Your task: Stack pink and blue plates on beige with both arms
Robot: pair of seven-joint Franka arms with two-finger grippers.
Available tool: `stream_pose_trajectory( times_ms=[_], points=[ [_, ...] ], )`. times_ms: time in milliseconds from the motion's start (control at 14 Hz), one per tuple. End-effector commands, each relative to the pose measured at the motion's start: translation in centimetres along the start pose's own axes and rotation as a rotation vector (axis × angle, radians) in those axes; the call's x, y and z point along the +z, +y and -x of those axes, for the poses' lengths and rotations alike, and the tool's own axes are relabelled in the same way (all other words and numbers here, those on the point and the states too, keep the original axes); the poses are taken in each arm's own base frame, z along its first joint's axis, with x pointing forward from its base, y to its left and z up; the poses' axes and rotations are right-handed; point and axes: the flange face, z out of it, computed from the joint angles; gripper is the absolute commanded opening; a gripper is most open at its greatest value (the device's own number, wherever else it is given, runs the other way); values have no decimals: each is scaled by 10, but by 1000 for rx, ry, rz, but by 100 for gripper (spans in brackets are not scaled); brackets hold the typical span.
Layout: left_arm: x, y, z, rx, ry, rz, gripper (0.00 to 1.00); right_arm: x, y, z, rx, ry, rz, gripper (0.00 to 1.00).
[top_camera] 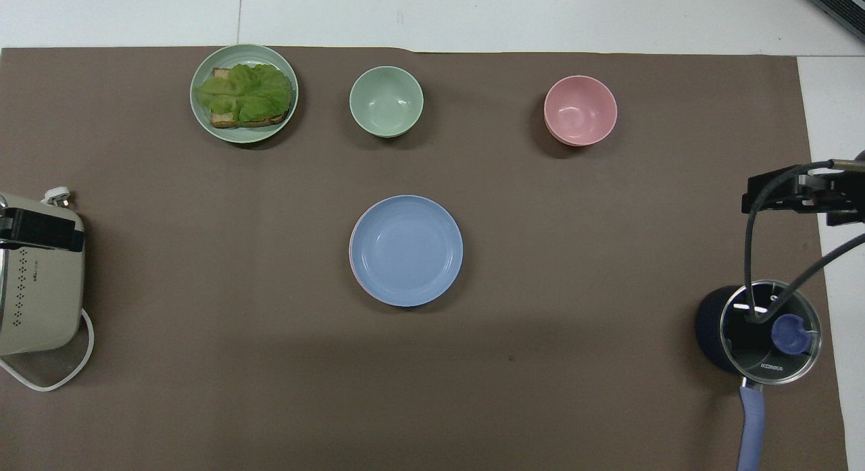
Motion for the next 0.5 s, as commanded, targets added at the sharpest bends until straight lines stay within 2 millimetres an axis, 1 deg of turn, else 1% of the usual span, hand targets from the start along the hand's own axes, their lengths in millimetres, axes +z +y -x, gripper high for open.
stream_pose_trajectory(
  times_ms=[0, 143, 429],
  points=[
    [-1, -3, 9, 5, -4, -5, 100, -1, 1, 0, -26, -2, -8, 100],
    [0, -3, 9, 5, -6, -5, 100, 2, 2, 3, -27, -12, -6, 100],
    [-1, -3, 9, 5, -5, -7, 100, 1, 2, 4, -27, -12, -6, 100]
  ],
)
